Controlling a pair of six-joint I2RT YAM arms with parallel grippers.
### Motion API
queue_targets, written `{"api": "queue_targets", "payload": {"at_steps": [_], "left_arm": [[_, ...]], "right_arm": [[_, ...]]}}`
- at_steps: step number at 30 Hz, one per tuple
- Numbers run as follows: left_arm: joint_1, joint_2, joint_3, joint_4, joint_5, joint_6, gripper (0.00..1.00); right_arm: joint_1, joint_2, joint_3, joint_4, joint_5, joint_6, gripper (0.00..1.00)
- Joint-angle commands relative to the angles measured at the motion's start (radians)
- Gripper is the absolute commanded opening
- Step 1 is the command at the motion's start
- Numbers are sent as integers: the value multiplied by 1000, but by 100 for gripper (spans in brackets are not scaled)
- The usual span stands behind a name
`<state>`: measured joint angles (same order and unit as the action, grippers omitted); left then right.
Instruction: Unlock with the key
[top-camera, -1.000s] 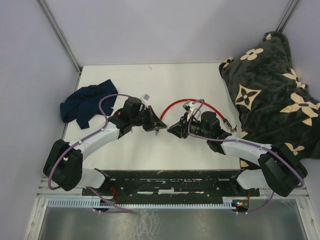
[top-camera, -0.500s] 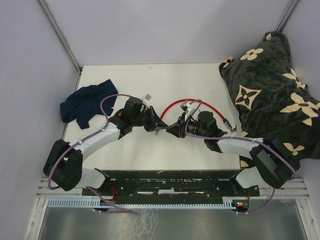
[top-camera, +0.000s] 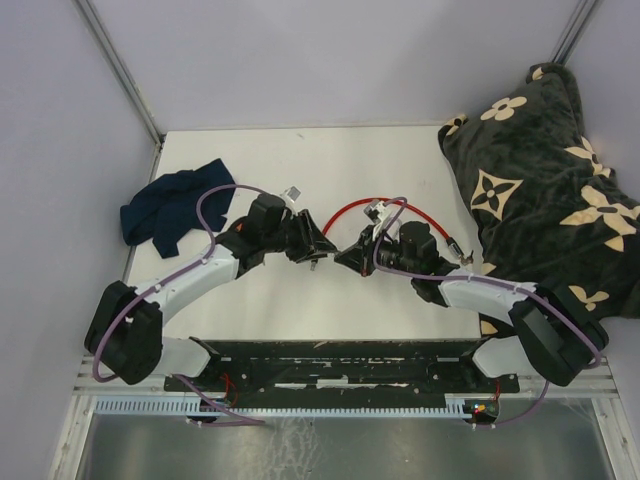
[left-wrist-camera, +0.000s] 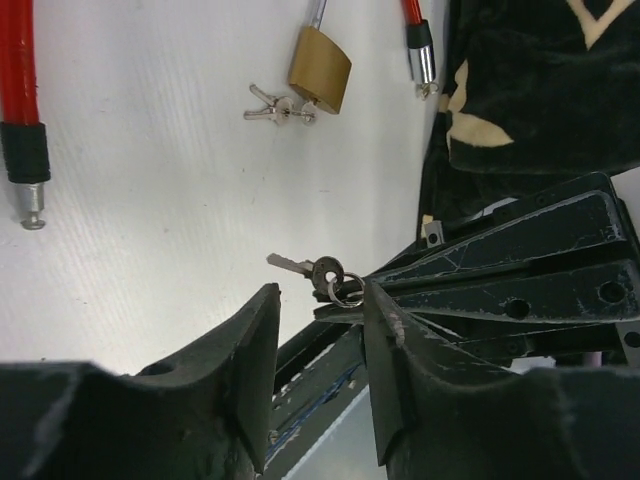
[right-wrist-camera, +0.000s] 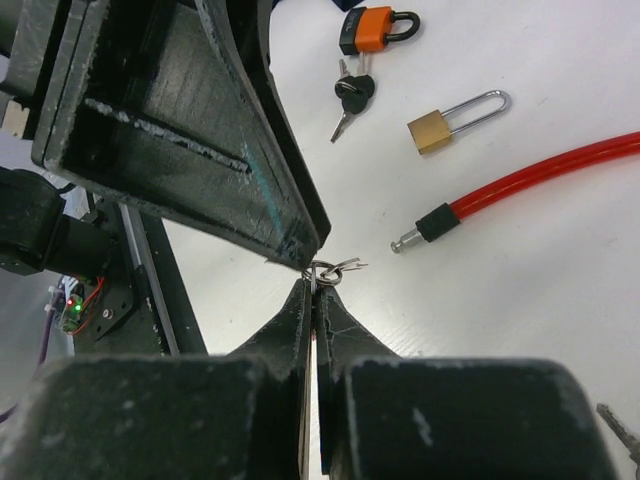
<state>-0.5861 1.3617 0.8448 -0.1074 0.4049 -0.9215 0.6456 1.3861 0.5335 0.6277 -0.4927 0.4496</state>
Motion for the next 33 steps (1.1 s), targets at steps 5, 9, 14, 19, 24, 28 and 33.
{"api": "queue_targets", "payload": {"at_steps": [5, 9, 14, 19, 24, 28, 33], "left_arm": [[-5, -119, 26, 27, -94, 220, 64], [-4, -137, 7, 61, -56, 217, 72], [-4, -108, -81, 193, -9, -58, 74], [-3, -117, -203, 376, 29, -343, 76], [-4, -142, -219, 380, -4, -479, 78], [-8, -125, -232, 378, 3, -568, 79], [-17, -91, -259, 443, 17, -649, 79]], "right_arm": [[-3, -145, 109, -397, -32, -105, 2], [-4, -184, 152, -575, -23, -195, 2], [-3, -182, 179, -598, -38, -189, 2], [-3, -182, 163, -517, -54, -139, 2], [-2, -174, 136, -429, -49, -81, 2], [6, -160, 115, -347, -35, -36, 2], [25, -145, 108, -281, 4, -13, 2]]}}
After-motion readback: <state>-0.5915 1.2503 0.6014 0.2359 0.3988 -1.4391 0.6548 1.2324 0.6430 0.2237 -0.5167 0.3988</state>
